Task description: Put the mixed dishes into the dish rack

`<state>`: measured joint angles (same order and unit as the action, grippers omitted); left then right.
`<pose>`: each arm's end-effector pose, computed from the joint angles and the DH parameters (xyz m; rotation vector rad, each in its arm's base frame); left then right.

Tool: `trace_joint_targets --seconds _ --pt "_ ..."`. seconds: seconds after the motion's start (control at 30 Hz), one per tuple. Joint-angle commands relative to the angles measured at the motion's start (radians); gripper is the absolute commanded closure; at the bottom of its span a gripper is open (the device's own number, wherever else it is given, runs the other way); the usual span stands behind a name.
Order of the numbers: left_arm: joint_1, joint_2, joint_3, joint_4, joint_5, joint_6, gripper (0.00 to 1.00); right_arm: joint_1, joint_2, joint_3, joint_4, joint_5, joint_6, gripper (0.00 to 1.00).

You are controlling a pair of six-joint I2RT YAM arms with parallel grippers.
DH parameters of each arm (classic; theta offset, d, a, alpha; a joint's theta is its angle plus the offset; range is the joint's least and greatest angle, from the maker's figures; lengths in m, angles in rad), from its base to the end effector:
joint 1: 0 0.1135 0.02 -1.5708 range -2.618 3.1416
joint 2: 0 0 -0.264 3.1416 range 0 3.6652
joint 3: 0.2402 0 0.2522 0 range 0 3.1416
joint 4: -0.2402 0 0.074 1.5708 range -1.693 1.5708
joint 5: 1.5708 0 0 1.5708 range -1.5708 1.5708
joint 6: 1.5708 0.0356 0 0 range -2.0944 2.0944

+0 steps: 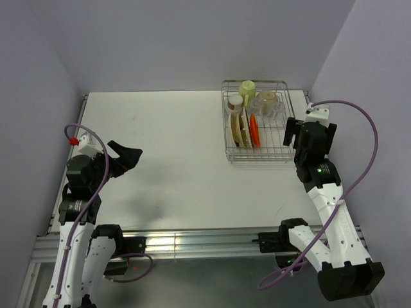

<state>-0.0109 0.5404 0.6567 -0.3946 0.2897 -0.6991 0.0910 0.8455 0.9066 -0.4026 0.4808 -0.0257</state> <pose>0.1338 -0.0116 0.3076 -0.4430 1.8544 -0.7561 0.1859 0.0004 0.3505 0.2135 1.8811 -0.4141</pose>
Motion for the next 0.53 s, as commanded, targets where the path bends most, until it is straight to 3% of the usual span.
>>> trace_joint_targets --seconds 0.0,0.5 --pt "0.002 -0.003 0.015 0.017 -0.017 0.012 0.01 -0.005 -0.006 0.008 0.047 0.009 0.007 0.00" --pt "0.000 0.013 0.009 0.054 -0.030 0.023 0.01 -0.005 -0.039 -0.024 0.085 0.007 -0.008 0.00"
